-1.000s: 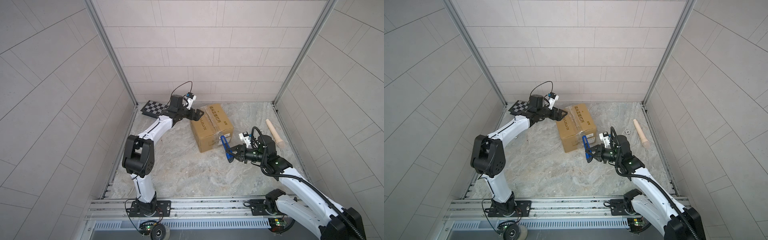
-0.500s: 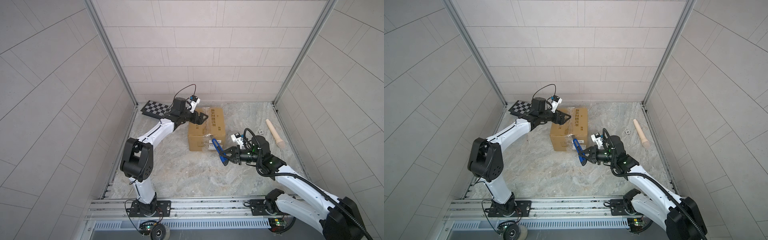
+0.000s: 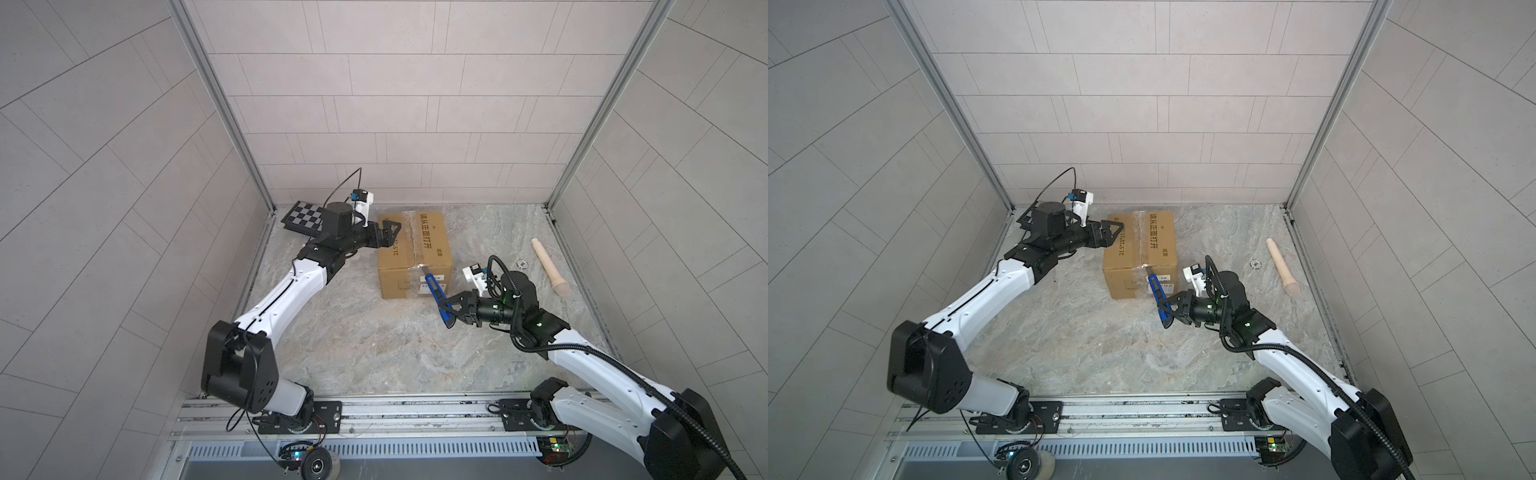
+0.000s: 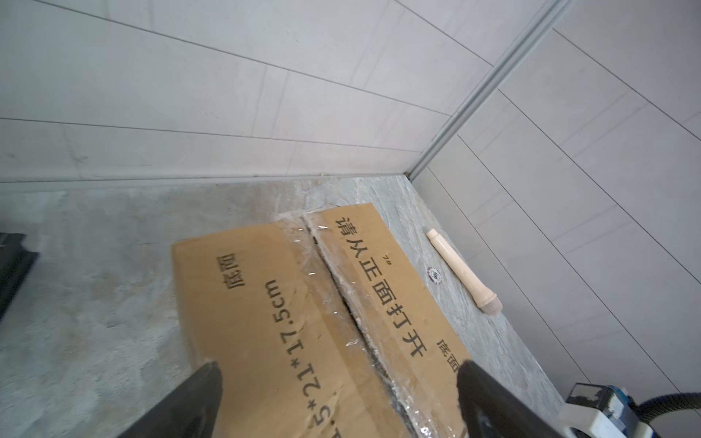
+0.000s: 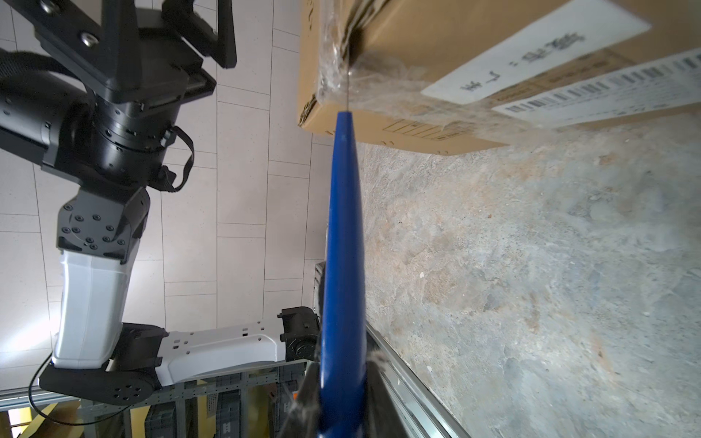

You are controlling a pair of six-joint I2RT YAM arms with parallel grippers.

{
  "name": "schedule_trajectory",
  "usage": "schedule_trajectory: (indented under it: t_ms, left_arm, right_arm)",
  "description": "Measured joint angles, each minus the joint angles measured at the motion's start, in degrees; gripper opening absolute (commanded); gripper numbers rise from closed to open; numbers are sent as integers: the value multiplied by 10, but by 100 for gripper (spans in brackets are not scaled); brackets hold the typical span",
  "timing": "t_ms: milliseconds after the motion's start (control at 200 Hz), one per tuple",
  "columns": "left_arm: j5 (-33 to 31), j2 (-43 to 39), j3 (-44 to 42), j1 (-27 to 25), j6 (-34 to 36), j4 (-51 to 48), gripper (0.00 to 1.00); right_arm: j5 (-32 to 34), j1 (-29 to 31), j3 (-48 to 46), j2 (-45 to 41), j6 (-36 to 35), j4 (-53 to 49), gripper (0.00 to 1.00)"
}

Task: Unpack the express box

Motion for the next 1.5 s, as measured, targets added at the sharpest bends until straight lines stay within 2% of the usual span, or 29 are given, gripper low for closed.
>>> schedule_trajectory:
  t_ms: [265,546,931,1212,1502]
  left_arm:
    - [-20,26,-88,-1,-33,20,100]
    - [-33,27,-98,-40,-54,59,99]
    - [-66,-21,-151,-78,-94,92,98]
    - [-73,-22,-169,-85,-99,106,97]
    - [-74,-17,-175,-90,-100,118,97]
  right_arm:
    - [3,5,0,6,4,12,0]
    - [7,37,23,33,11,15,0]
    - [40,49,22,54,24,44,0]
    - [46,52,22,49,44,50,0]
    - [52,56,21,37,97,72,0]
